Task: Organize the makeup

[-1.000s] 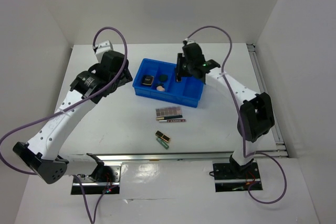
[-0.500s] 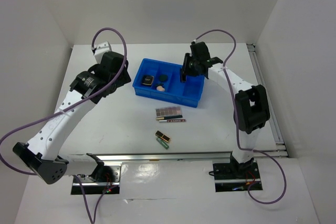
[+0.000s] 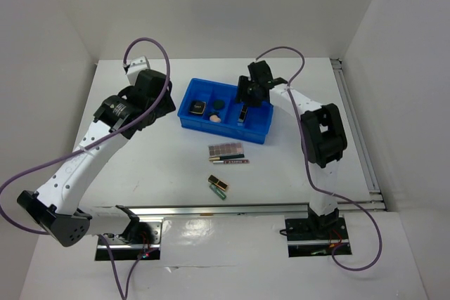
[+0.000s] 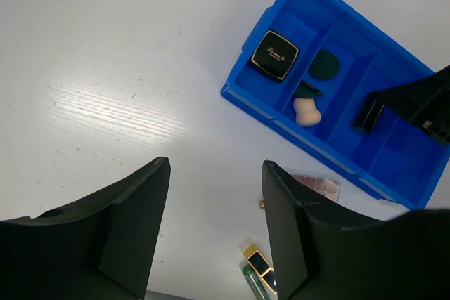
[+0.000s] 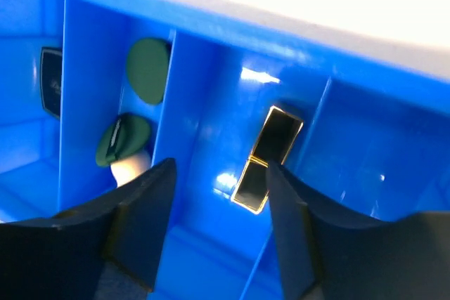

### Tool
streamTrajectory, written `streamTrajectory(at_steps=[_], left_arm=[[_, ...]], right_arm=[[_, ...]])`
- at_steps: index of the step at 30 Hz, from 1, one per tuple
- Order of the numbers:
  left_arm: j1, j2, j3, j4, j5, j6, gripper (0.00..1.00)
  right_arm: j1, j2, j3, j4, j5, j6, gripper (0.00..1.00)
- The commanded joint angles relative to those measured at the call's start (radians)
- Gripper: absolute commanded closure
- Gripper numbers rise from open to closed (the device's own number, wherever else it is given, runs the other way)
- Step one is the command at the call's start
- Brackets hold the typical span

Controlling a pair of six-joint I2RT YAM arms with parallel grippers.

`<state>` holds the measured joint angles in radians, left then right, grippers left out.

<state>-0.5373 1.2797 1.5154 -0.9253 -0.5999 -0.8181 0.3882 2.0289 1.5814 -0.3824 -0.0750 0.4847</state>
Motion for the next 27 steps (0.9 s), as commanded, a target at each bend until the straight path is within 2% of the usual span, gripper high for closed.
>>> streamTrajectory(at_steps=[1, 4, 7, 12, 17, 23, 24, 27], left_arm=[[0.005, -0.006, -0.004, -0.015, 0.003, -0.015, 0.32], [0.005, -0.016, -0.004, -0.015, 0.003, -0.024, 0.32], [0.005, -0.016, -0.004, -0.015, 0.003, -0.024, 0.32], [0.005, -0.016, -0.004, -0.015, 0.003, -0.024, 0.32], [0.005, -0.006, 0.014, -0.024, -0.017, -0.024, 0.32], [0.005, -0.006, 0.014, -0.014, -0.017, -0.015, 0.32], [0.005, -0.006, 0.014, -0.014, -0.017, -0.015, 0.32], [0.005, -0.006, 0.014, -0.023, -0.008, -0.024, 0.32]], right_arm=[[0.006, 0.03, 0.092, 0.024, -0.006, -0.008, 0.37], [0.024, 0.021, 0.101, 0.008, -0.006, -0.018, 0.35], [0.07, -0.08, 0.049, 0.033, 0.04, -0.083, 0.35], [0.184, -0.363, -0.168, 0.065, 0.109, -0.19, 0.38], [0.395, -0.544, -0.389, 0.001, 0.118, -0.265, 0.39], [0.575, -0.621, -0.541, -0.032, -0.005, -0.265, 0.25], [0.598, -0.621, -0.552, -0.045, -0.005, -0.265, 0.2], [0.67, -0.567, -0.564, -0.07, 0.03, -0.255, 0.16]])
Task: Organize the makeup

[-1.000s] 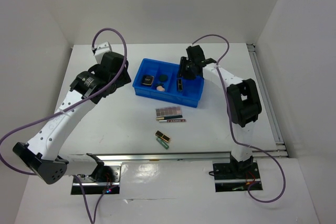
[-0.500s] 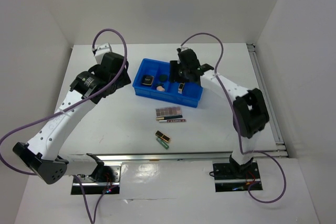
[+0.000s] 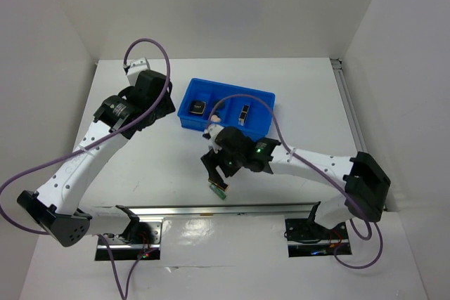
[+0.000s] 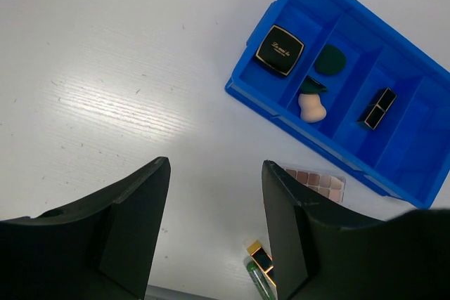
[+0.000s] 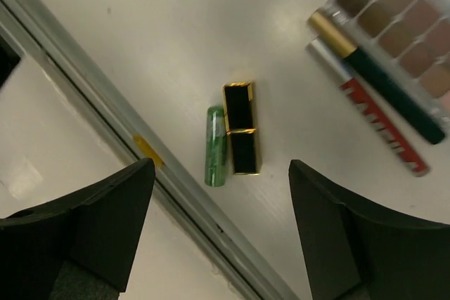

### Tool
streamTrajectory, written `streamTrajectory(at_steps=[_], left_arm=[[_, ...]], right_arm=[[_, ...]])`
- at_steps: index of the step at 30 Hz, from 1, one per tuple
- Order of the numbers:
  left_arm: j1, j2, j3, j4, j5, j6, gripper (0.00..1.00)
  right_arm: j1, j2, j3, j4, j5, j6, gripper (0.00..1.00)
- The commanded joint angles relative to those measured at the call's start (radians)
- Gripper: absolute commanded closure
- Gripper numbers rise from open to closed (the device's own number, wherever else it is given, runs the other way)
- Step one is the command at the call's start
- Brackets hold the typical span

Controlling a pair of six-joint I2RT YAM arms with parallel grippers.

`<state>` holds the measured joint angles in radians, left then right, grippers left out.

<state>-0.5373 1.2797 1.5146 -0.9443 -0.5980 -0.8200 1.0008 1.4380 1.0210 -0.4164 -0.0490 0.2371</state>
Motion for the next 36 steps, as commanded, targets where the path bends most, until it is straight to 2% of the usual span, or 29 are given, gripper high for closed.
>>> streamTrajectory(at_steps=[1, 8, 12, 16, 30, 36], left_arm=[[0.005, -0.017, 0.006, -0.004, 0.0, -0.022, 0.32], [0.005, -0.026, 0.006, -0.014, 0.0, -0.031, 0.32], [0.005, -0.026, 0.006, -0.014, 0.0, -0.031, 0.32], [0.005, -0.026, -0.004, -0.014, 0.0, -0.031, 0.32], [0.005, -0.017, -0.004, -0.014, 0.0, -0.031, 0.32], [0.005, -0.017, -0.004, -0.024, -0.009, -0.031, 0.32]], right_arm=[[0.068, 0.047, -0.004, -0.036, 0.005, -0.007, 0.16], [0.091, 0.107, -0.025, -0.035, 0.014, 0.007, 0.2], [0.125, 0.107, -0.025, -0.044, 0.014, 0.007, 0.42], [0.134, 0.116, -0.045, -0.024, -0.005, 0.018, 0.5], [0.145, 0.231, -0.036, 0.027, -0.005, 0.018, 0.5], [0.145, 0.281, -0.027, 0.036, 0.049, 0.018, 0.5]])
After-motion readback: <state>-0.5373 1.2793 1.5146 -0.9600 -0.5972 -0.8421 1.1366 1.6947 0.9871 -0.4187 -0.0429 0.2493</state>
